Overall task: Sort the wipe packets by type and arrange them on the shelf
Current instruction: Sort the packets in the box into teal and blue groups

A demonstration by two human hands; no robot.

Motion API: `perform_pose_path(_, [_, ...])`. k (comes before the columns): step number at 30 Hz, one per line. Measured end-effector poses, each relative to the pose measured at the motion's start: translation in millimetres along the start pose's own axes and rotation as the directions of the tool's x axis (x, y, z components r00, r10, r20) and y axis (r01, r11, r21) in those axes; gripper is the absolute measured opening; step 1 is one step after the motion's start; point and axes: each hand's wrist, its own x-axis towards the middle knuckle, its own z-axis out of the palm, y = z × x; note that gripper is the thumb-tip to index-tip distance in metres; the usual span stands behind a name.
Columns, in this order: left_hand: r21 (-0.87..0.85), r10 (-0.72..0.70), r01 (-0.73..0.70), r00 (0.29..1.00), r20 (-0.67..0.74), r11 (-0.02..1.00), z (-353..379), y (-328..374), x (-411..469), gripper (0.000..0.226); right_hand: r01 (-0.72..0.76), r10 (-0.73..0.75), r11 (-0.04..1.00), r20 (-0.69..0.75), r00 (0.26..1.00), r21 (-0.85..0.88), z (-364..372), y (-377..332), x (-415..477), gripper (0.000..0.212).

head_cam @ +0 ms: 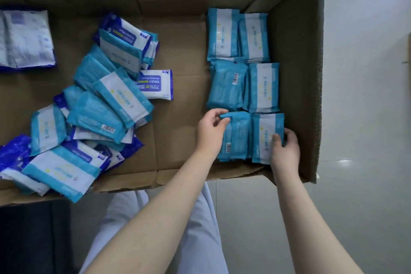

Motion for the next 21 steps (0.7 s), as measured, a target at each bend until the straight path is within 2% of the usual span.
perform_pose_path(3, [0.079,0.028,-0.019,0.993,-0.113,0.997,8.8,-4.7,-0.9,0.030,0.009,-0.009,1.000,-0.005,1.000,-0.017,2.1,2.2,1.5,0.030])
perform_pose_path(7, [-0.094,-0.066,0.051,0.984,-0.167,0.994,5.5,-0.1,-10.0,0.035,0.084,-0.087,0.995,-0.063,0.994,-0.049,3.2,2.0,-10.4,0.040])
perform_pose_path(10, [-0.097,-0.054,0.033,0.973,-0.224,0.995,-21.0,7.1,-20.9,0.031,0.193,-0.199,0.978,-0.085,0.976,-0.079,6.8,-9.8,-26.4,0.043])
perform_pose_path(12, [-0.058,-0.013,-0.004,0.957,-0.290,0.998,-49.5,12.8,-27.8,0.026,0.253,-0.257,0.963,-0.028,0.966,-0.098,14.6,-24.0,-38.3,0.044])
perform_pose_path(17, [0.083,0.094,-0.065,0.909,-0.407,0.994,-146.8,33.7,-32.1,0.018,0.340,-0.315,0.937,0.226,0.922,-0.080,59.5,-74.8,-69.7,0.044])
perform_pose_path(21, [0.245,0.145,-0.025,0.863,-0.485,0.969,-229.7,48.2,-25.9,0.027,0.435,-0.378,0.897,0.374,0.847,-0.079,112.0,-116.3,-98.5,0.044])
